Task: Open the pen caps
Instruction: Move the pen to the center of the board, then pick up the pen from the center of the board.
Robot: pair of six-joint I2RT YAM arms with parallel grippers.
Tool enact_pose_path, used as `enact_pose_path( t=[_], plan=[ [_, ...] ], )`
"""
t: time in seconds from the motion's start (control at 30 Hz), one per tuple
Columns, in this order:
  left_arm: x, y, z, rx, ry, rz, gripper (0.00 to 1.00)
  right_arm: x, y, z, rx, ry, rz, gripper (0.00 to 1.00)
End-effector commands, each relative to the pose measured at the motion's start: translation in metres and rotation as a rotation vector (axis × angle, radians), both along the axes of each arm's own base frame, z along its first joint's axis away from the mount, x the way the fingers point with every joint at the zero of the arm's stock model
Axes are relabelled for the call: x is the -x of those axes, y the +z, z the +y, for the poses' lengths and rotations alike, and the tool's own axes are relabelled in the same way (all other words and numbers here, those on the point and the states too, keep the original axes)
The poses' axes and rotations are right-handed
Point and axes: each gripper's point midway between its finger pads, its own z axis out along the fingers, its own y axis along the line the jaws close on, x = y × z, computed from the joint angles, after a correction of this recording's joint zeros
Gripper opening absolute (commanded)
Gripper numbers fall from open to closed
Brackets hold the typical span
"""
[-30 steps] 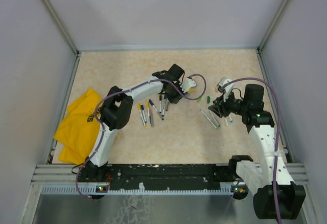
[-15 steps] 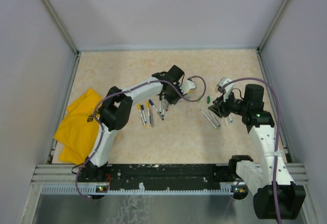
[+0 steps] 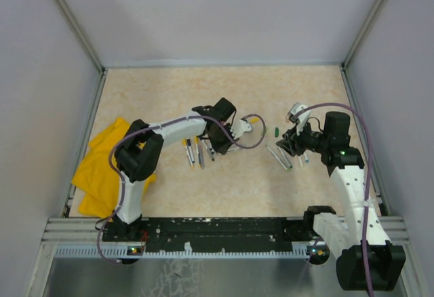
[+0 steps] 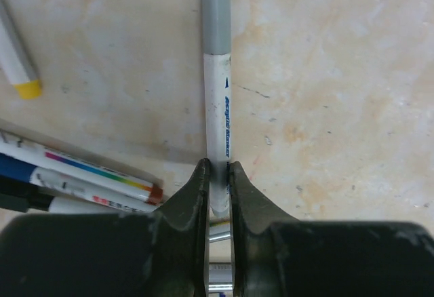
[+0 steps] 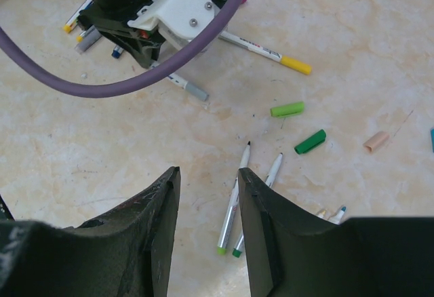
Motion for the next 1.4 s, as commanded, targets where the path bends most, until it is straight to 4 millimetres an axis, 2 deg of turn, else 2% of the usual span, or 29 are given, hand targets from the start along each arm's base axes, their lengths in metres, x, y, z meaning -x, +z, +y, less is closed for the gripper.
enact_pose_path(
  t=[0.0, 0.07, 0.23, 0.4, 0.53, 0.73, 0.9, 0.97, 1.07, 1.23, 1.37],
  plan=[
    [0.028, 0.011, -0.008, 0.068, -0.057, 0.063, 0.16, -0.006, 0.015, 0.001, -0.008, 0.010, -0.045, 0.40],
    [0.034, 0.014, -0.009, 0.081, -0.066, 0.071, 0.17, -0.006, 0.015, 0.001, -0.008, 0.010, -0.045, 0.40],
    [0.044, 0.022, -0.011, 0.119, -0.079, 0.066, 0.30, -0.007, 0.014, 0.001, -0.008, 0.009, -0.044, 0.41],
    [0.041, 0.036, -0.013, 0.167, -0.053, 0.014, 0.49, -0.006, 0.013, 0.001, -0.008, 0.010, -0.041, 0.40],
    [0.043, 0.059, -0.014, 0.244, -0.041, -0.042, 0.62, -0.006, 0.013, 0.002, -0.009, 0.014, -0.038, 0.41],
    [0.039, 0.108, -0.005, 0.408, 0.055, -0.208, 0.71, -0.004, 0.011, 0.005, -0.017, 0.039, -0.034, 0.41],
    [0.031, 0.152, 0.024, 0.570, 0.221, -0.408, 0.79, 0.001, 0.008, 0.011, -0.021, 0.098, -0.047, 0.40],
    [0.025, 0.171, 0.041, 0.643, 0.301, -0.501, 0.87, 0.004, 0.003, 0.013, -0.019, 0.133, -0.061, 0.40],
    [0.023, 0.189, 0.068, 0.748, 0.407, -0.596, 0.97, 0.006, -0.001, 0.021, -0.008, 0.191, -0.084, 0.40],
    [0.015, 0.190, 0.099, 0.820, 0.548, -0.625, 1.00, 0.015, -0.010, 0.045, 0.075, 0.347, -0.154, 0.40],
    [0.009, 0.187, 0.107, 0.827, 0.595, -0.615, 1.00, 0.019, -0.015, 0.060, 0.126, 0.500, -0.259, 0.47]
  ],
)
